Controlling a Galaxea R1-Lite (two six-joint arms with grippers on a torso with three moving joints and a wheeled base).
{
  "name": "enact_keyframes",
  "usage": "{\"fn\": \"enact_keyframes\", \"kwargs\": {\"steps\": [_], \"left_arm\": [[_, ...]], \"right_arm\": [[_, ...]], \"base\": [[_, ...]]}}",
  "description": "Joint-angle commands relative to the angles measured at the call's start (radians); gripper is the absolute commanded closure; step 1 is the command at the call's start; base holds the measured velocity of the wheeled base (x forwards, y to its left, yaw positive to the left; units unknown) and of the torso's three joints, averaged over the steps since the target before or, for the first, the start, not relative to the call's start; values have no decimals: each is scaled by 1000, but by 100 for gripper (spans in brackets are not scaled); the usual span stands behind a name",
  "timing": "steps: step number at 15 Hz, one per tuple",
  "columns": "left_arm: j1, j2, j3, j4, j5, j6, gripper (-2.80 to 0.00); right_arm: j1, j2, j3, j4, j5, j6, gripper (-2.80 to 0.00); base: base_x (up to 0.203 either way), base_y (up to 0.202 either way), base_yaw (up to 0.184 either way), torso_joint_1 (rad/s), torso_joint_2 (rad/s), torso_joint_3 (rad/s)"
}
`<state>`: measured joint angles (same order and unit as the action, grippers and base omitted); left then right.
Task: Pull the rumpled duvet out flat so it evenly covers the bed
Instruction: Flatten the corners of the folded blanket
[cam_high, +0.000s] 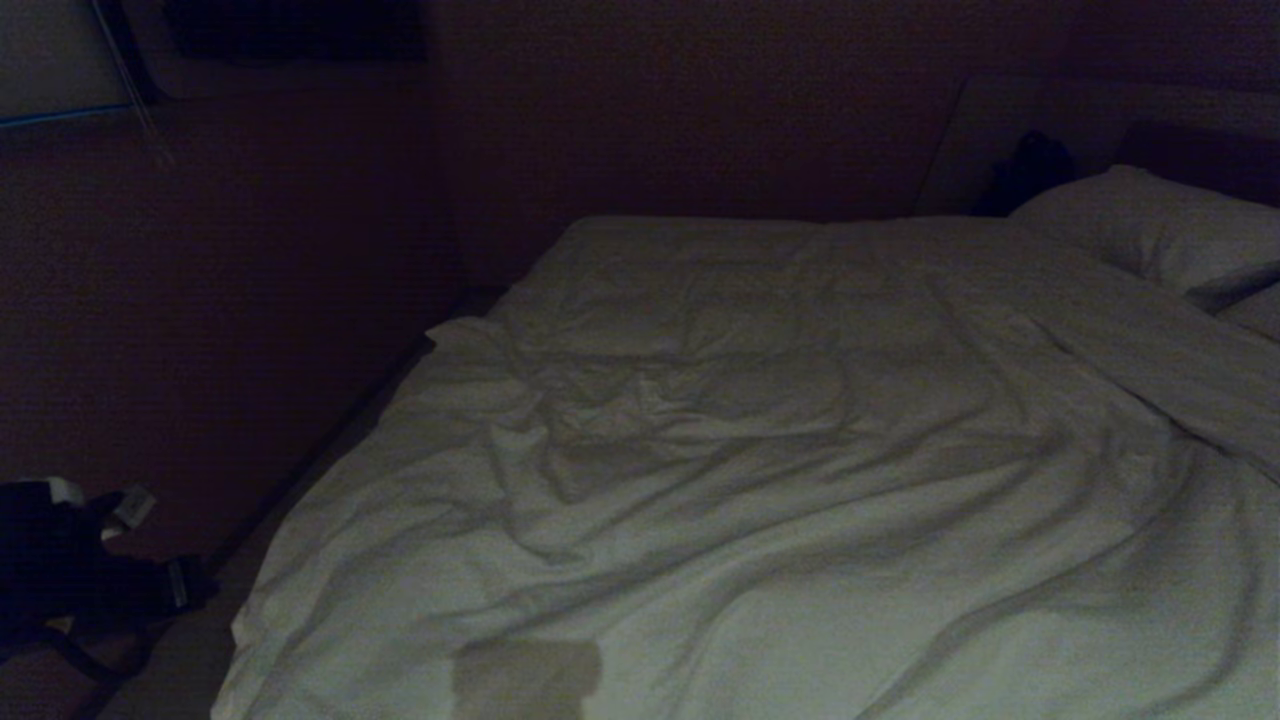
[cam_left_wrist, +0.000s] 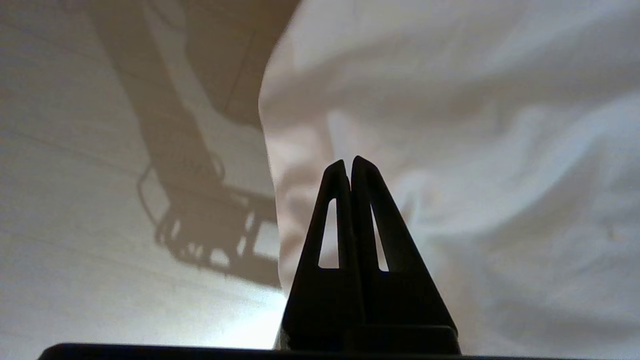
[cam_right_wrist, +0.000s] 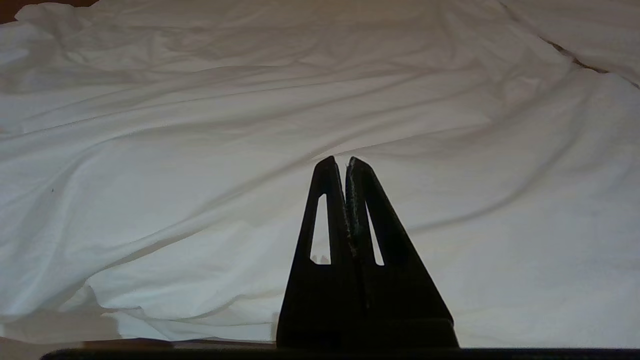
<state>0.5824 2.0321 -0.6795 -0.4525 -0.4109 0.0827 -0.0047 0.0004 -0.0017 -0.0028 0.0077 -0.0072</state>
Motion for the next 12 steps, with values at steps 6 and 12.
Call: {"fn": "enact_keyframes", "kwargs": {"steps": [6, 12], "left_arm": [[60, 34, 44, 1, 10, 11, 0], [17, 73, 90, -2, 190, -3, 0]], "right_arm": [[0, 1, 0, 0, 0, 0, 0], [0, 1, 0, 0, 0, 0, 0]], "base": [[0, 0, 0, 0, 0, 0], [0, 0, 0, 0, 0, 0]]}}
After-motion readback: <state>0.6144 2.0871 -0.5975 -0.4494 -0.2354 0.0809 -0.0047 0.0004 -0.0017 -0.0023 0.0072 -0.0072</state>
